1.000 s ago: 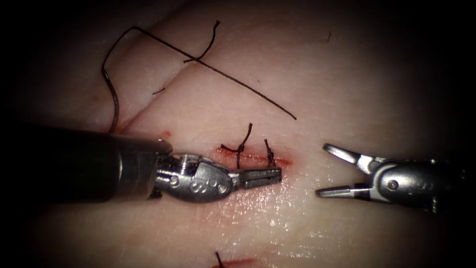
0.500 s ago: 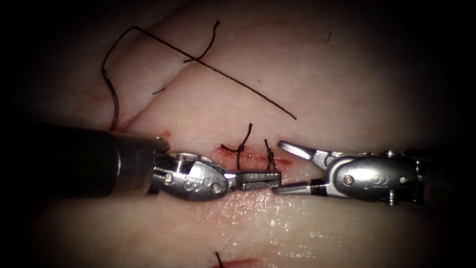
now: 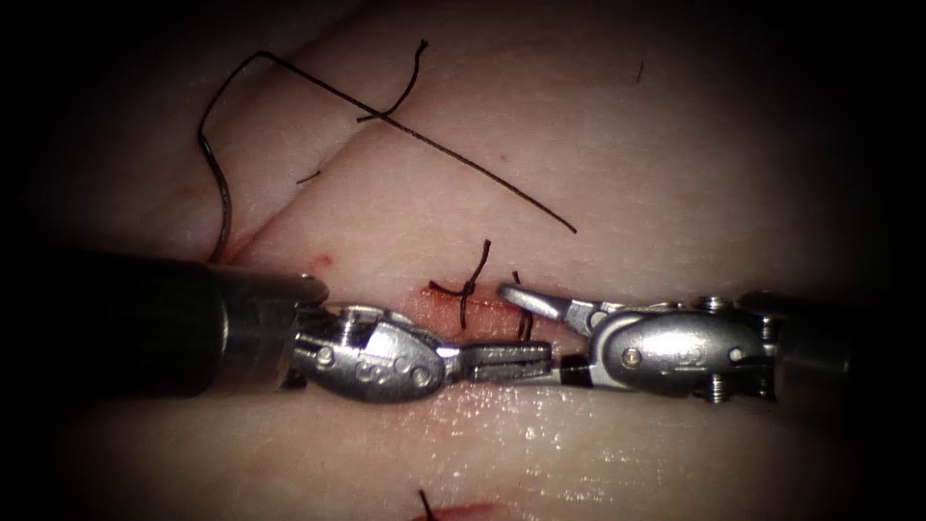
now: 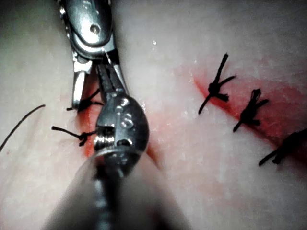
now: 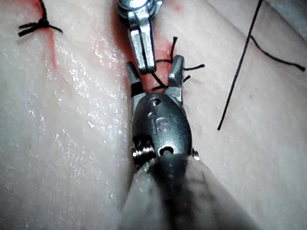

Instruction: Wound Closure

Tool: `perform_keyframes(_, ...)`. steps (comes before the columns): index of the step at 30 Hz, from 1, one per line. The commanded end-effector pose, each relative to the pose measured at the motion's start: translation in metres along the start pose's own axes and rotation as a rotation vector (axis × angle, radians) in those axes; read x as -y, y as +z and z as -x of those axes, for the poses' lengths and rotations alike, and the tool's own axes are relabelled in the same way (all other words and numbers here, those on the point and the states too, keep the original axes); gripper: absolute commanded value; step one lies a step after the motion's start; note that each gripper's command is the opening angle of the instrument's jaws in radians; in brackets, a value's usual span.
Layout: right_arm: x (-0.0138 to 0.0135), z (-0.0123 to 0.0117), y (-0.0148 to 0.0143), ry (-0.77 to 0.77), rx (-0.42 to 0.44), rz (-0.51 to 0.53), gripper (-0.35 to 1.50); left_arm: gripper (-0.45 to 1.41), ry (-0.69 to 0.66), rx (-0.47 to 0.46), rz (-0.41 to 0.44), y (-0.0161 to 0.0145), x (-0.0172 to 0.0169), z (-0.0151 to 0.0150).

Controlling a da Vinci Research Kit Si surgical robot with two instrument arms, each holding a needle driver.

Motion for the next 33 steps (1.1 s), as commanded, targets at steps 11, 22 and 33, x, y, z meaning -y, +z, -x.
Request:
perform_keyframes(11,-0.0007,0.0004,0.0033,-0.058,-0.019,0.011,1.18,-0.45,-0.021,-0.006,0.004,0.0008,0.0001,0.0004)
perform_keyframes(22,-0.0004,0.0004,0.0047,-0.131,-0.045,0.005,1.18,-0.45,-0.037,-0.012,0.006,0.0007,0.0000,0.0004)
perform_keyframes(33,0.0000,0.0004,0.0042,-0.213,-0.003,-0.019,0.32,-0.45,-0.037,-0.012,0.007,0.0006,-0.0003,0.0002)
